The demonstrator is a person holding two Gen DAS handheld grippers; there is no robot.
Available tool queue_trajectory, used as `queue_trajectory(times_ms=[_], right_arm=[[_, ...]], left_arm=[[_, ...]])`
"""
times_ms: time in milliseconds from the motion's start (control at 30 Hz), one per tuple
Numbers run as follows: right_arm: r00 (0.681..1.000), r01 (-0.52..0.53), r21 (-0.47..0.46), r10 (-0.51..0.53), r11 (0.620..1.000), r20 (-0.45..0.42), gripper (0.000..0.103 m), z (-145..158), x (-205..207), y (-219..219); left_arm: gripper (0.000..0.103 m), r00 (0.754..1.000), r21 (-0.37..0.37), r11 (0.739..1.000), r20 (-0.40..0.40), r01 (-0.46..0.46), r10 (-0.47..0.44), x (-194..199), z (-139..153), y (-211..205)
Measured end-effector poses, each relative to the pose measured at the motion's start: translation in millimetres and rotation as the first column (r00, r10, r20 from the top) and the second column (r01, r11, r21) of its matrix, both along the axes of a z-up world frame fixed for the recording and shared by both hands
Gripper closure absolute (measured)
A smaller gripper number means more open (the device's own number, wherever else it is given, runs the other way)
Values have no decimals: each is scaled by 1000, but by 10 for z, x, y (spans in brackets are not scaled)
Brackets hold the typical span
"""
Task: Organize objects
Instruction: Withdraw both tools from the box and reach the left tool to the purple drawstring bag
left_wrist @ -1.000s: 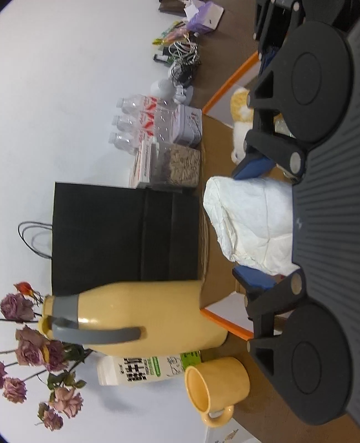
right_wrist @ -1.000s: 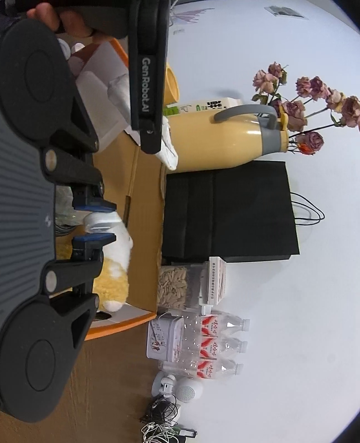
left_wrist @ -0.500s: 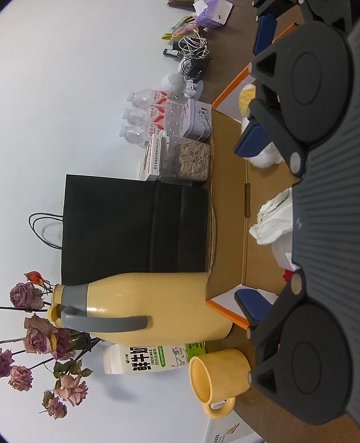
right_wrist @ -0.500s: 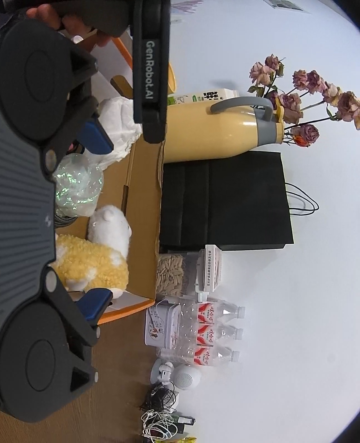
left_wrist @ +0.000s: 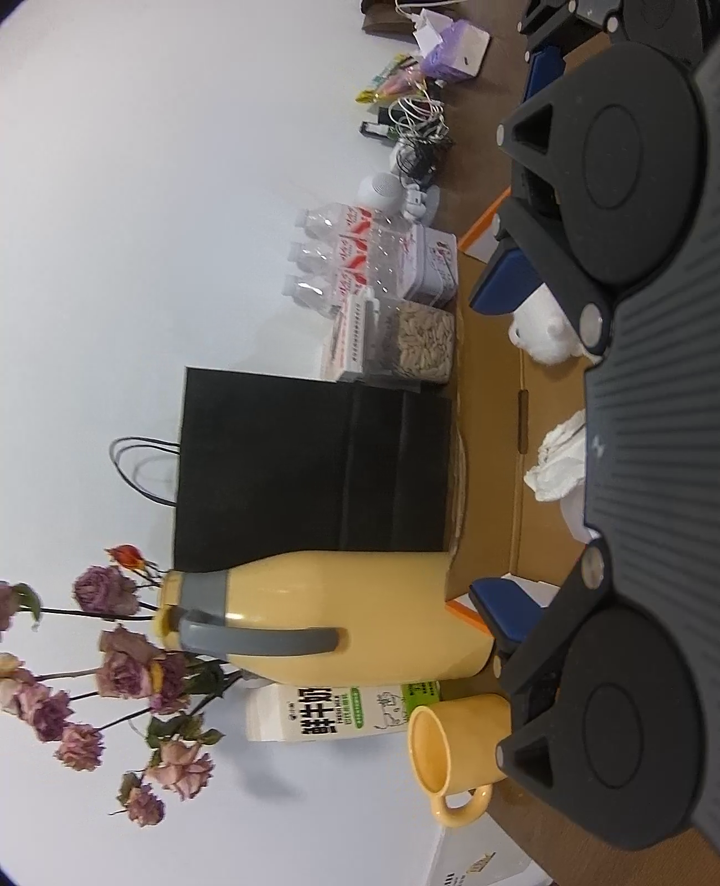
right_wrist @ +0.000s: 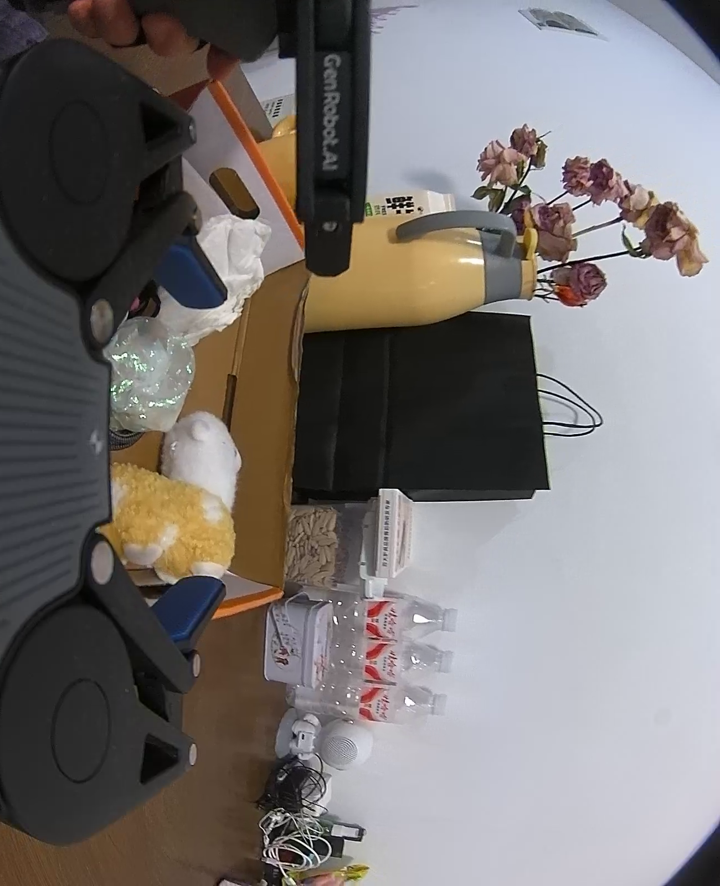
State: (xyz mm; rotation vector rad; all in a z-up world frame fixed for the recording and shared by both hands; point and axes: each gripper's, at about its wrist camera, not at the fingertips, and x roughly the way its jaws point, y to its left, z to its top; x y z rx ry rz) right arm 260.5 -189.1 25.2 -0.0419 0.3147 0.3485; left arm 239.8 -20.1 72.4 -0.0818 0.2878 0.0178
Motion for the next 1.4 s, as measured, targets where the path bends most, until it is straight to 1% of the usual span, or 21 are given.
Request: queue_trajectory(times_ms=[167,433,567,767,900,1067,1200,1333,1400], right_arm=[[1000,7,-2,-7,1000,24,0,50,-131,-60],[999,5,-16,-5,1000,32,0,100,-349,-139],[1000,3,-31,-2,1000,20,0,76,-486,-185],[999,-6,-66,4,998,-34,0,-60,-672,-277],[997,-23,-120,14,992,-73,0,-167,-787,-340],[990,-40,-175,15,984,-141,0,-329,-888,-429],[978,-52,-172,15,984,-210,0,-423,-894,-511],[968,-51,-171,7,984,-250,0,-487,-846,-551],[964,-57,-167,11,984,-267,2,-510,-792,-543]], left_arm=[[0,1000,3,1000,20,9,-9,-187,43,-21],[0,1000,8,1000,5,14,-14,-431,38,-18],[0,1000,12,1000,-11,8,-8,-568,17,30],[0,998,32,999,-60,-15,17,-751,-65,135],[0,995,53,998,-93,-33,38,-889,-121,230],[0,990,64,996,-129,-57,65,-1037,-199,345],[0,985,62,996,-156,-70,78,-1141,-263,418],[0,981,58,995,-174,-82,91,-1242,-318,486],[0,979,52,995,-180,-91,98,-1291,-337,526]])
